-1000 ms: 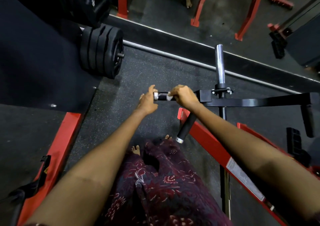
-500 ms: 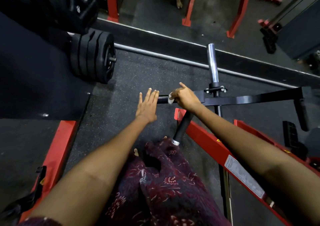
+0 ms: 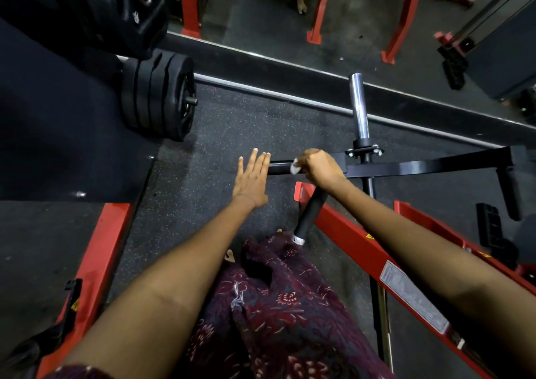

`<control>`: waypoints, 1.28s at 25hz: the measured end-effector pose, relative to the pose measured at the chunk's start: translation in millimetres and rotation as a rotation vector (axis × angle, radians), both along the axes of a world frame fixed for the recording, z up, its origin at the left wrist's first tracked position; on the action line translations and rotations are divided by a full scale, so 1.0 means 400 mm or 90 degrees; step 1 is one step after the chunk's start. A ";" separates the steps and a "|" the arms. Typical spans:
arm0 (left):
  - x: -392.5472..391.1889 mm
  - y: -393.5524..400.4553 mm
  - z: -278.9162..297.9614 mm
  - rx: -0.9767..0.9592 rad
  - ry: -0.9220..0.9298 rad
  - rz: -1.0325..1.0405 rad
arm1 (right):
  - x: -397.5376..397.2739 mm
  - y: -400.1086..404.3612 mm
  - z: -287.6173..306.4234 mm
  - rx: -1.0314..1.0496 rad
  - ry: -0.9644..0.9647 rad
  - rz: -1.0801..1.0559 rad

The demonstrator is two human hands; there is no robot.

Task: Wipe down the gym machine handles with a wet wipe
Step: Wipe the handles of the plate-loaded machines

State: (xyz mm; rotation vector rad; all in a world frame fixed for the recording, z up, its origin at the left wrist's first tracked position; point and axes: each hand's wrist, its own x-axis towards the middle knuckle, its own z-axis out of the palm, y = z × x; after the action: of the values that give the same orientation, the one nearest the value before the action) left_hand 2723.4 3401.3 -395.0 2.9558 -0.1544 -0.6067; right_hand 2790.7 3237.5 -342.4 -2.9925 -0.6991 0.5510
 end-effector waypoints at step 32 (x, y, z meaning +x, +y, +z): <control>0.017 -0.024 0.002 -0.010 0.020 0.015 | -0.059 0.030 -0.011 0.029 -0.069 -0.313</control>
State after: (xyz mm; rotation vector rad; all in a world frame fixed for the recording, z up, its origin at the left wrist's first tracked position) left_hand 2730.2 3391.8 -394.3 2.9276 -0.1202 -0.6455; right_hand 2767.0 3249.4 -346.9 -2.9982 0.0354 0.3383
